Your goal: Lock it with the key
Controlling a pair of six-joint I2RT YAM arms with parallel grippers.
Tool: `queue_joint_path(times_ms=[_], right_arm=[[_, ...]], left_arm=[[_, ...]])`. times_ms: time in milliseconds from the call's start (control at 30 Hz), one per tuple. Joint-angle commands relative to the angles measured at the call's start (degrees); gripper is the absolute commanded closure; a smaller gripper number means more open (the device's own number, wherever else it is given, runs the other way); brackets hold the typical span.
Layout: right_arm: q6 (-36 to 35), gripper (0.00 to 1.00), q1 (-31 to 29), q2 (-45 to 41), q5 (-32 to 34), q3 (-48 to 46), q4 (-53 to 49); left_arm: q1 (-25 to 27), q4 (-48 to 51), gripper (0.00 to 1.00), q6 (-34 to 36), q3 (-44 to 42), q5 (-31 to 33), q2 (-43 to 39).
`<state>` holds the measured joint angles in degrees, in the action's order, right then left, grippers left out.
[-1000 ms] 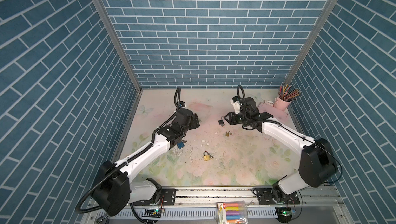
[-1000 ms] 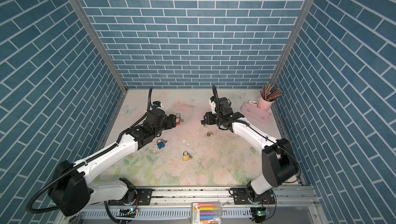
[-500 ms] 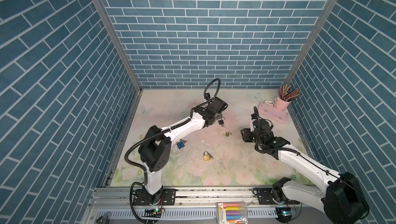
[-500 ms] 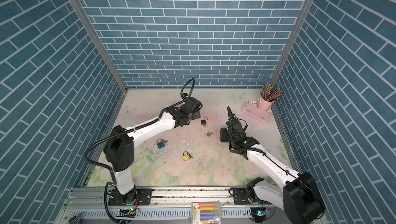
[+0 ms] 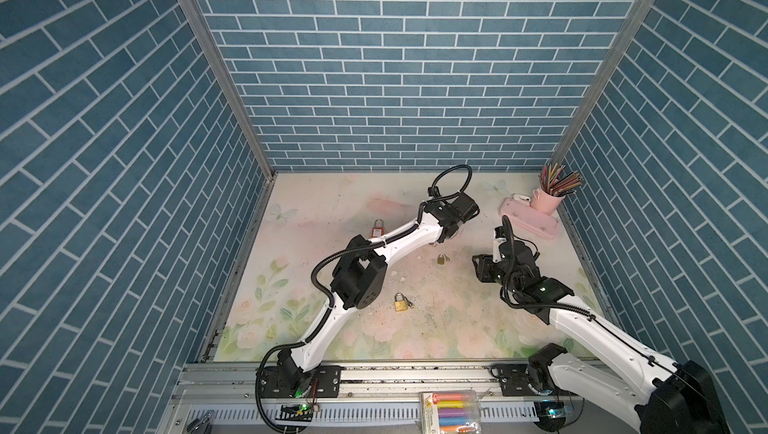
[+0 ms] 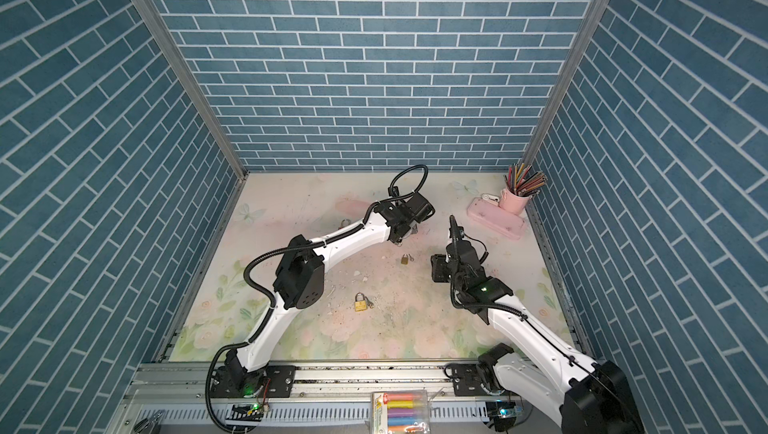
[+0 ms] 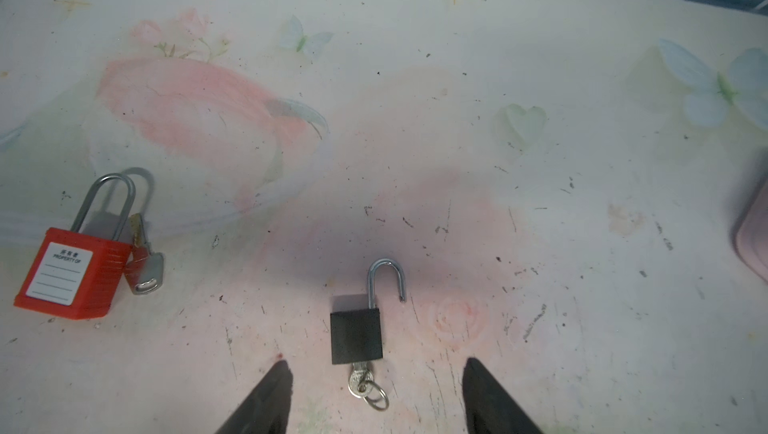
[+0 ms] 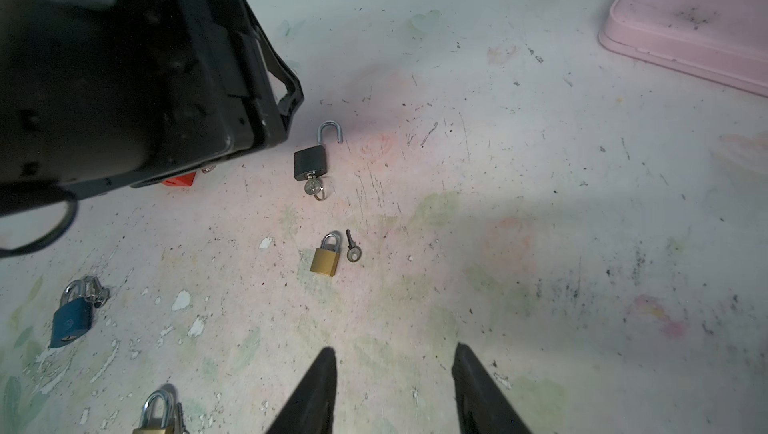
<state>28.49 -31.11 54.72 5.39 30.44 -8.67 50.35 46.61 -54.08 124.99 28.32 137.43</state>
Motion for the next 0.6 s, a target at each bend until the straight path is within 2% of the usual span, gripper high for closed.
queue_joint_path(times_ms=[0,567], right_arm=[[-0.21,0.53,-0.09,-1.19,1.21,-1.20,1.24],[-1.20,0.53,-0.04,2.63,-0.53,-0.29,2.39]], left_arm=[[0.16,3.48,0.36,-0.39,3.13,1.51,2.88],[-0.89,1.94,0.38,1.33,4.16,0.18,9.16]])
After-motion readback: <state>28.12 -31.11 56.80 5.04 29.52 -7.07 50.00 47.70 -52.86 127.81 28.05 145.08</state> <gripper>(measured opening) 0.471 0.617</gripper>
